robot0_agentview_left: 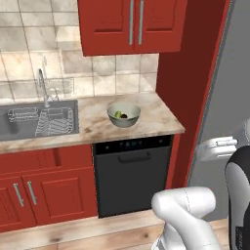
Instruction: Take the mango, sweet potato, and corn from the freezer and place them in the bowl on the counter.
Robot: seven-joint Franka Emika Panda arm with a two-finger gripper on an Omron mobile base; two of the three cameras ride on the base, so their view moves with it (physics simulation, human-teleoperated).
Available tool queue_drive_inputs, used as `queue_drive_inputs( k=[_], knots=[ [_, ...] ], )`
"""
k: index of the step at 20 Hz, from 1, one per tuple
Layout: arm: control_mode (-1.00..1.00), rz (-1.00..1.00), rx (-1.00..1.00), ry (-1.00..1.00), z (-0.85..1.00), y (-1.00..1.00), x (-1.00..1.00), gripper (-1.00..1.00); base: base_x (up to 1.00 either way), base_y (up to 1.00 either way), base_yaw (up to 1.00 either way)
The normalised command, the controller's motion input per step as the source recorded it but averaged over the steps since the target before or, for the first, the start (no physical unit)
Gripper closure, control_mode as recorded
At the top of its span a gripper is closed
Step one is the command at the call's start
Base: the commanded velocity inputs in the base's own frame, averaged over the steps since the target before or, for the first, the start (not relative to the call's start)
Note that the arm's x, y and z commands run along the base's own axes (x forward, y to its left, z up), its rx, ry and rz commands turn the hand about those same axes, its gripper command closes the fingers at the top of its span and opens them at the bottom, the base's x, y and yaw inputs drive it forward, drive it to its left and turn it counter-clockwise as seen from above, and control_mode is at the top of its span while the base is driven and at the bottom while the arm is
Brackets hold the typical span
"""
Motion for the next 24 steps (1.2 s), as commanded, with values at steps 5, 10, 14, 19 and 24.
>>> queue_drive_inputs(
  k=[5,10,14,19,24],
  knots=[
    [1.00,0.00,0.00,0.00,0.00,0.00,0.00,-1.00,0.00,-0.95,-0.01],
    [1.00,0.00,0.00,0.00,0.00,0.00,0.00,-1.00,0.15,-0.87,0.00],
    [1.00,0.00,0.00,0.00,0.00,0.00,0.00,-1.00,0.37,-0.73,0.00],
    [1.00,0.00,0.00,0.00,0.00,0.00,0.00,-1.00,0.57,-0.69,0.00],
    [1.00,0.00,0.00,0.00,0.00,0.00,0.00,-1.00,0.70,-0.57,0.00]
  ],
)
